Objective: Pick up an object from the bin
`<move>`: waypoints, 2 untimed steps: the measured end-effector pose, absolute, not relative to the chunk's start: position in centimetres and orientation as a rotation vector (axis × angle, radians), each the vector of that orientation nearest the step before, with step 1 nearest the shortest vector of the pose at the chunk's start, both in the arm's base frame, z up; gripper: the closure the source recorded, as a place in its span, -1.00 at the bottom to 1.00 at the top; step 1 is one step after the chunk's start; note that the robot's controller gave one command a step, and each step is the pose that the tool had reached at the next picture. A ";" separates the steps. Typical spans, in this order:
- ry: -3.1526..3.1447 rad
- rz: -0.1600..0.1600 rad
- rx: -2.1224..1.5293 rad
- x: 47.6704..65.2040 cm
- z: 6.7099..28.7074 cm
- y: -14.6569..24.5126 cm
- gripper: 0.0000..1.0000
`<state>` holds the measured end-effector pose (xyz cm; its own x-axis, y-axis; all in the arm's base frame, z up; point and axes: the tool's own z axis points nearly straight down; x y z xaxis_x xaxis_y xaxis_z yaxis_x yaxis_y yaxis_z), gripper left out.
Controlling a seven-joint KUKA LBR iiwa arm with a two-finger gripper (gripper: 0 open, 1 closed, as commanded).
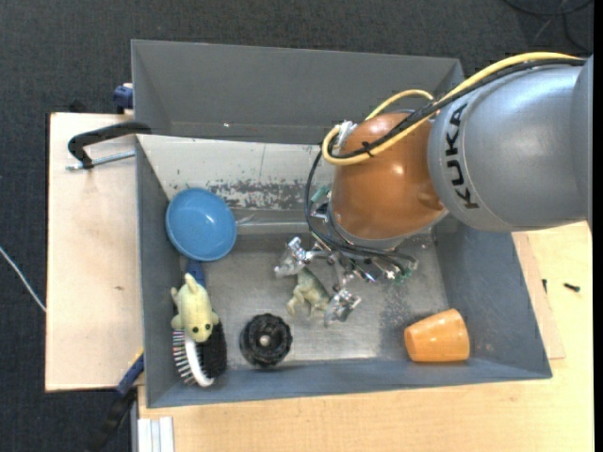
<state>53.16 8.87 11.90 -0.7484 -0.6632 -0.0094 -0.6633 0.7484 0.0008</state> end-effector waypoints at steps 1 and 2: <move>2.910 0.012 -1.226 58.7 8.4 6.9 -1.00; 2.916 0.013 -1.225 58.7 8.4 6.8 1.00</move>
Offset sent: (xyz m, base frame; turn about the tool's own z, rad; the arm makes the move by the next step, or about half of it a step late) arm 0.0651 -0.0268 -0.0490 -0.0731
